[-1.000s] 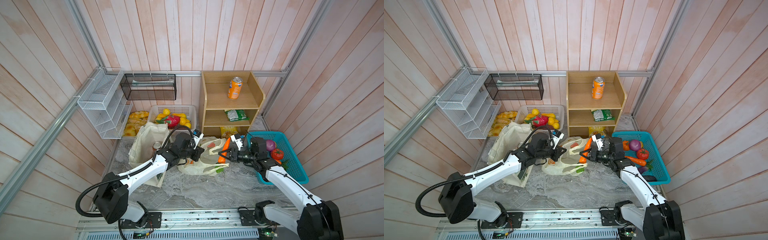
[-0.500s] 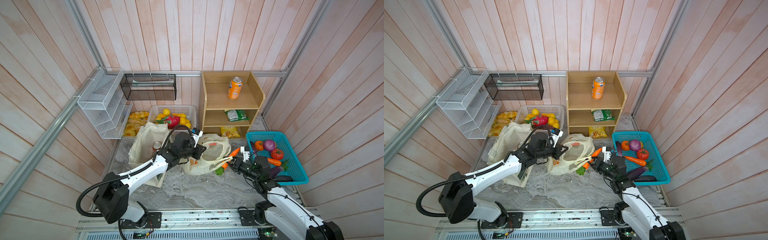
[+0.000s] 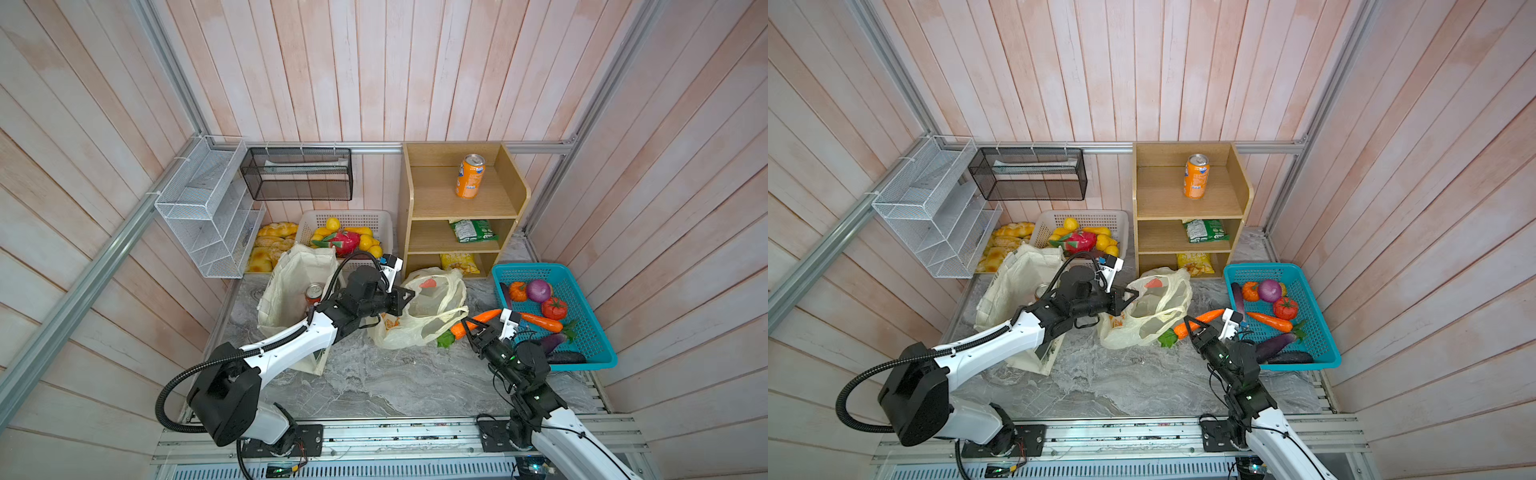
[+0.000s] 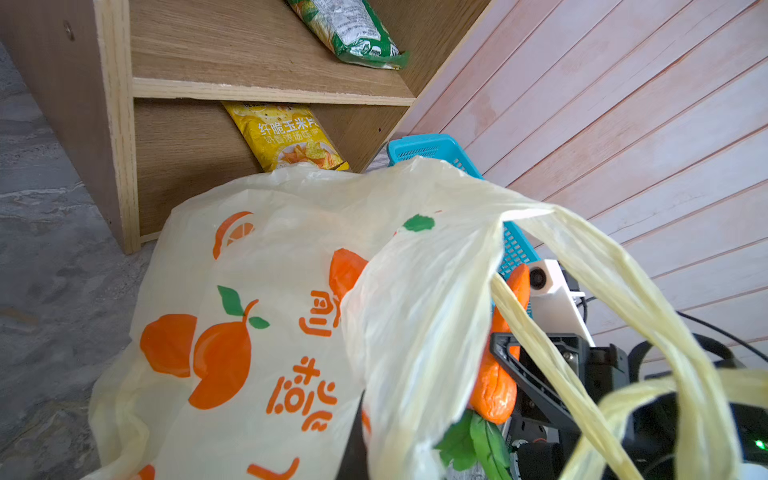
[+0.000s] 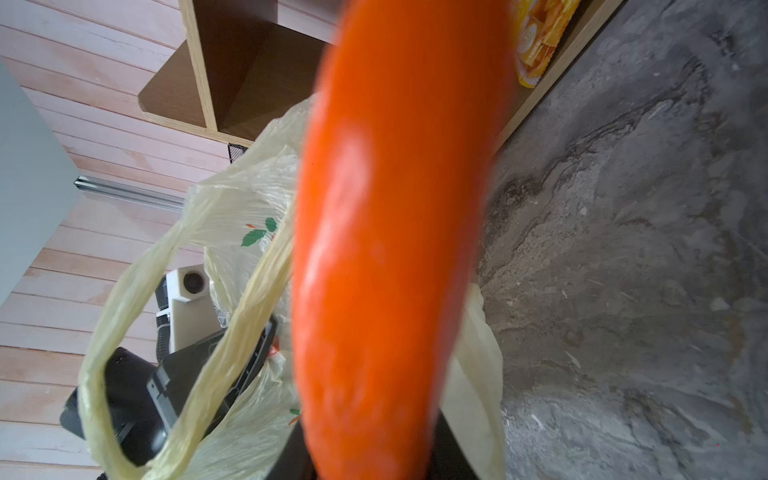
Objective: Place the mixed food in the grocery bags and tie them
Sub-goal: 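Lower the carrot into the plastic bag's mouth held open by the left gripper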
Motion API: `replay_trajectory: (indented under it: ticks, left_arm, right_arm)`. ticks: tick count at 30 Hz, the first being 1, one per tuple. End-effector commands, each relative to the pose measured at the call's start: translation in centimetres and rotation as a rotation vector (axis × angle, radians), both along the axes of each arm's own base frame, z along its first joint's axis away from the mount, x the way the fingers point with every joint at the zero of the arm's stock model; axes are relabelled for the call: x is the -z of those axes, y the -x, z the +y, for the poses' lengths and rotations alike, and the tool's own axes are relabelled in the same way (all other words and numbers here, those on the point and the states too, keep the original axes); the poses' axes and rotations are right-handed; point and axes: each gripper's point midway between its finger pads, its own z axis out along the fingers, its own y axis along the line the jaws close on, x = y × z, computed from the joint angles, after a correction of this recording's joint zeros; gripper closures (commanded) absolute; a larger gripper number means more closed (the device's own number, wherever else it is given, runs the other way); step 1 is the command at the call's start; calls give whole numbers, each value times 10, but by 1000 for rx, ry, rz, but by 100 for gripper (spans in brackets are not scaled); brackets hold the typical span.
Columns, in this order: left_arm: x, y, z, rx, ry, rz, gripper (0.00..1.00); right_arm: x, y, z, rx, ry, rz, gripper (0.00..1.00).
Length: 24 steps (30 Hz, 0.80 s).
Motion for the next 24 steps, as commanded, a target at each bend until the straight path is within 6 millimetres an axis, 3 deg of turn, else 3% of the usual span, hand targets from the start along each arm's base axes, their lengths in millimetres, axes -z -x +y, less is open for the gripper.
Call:
replay_trajectory:
  ticks: [1, 16, 20, 24]
  left_arm:
    - [3, -3, -3, -1, 16, 7, 100]
    - [8, -2, -12, 27, 10, 21, 100]
    - [6, -1, -17, 46, 9, 21, 100]
    - [9, 7, -22, 69, 6, 25, 100]
  right_arm:
    - [-4, -2, 4, -8, -3, -8, 94]
    - [-28, -6, 73, -250, 76, -74, 95]
    - [-31, -12, 72, -212, 35, -72, 96]
    - [-43, -27, 58, -98, 37, -94, 95]
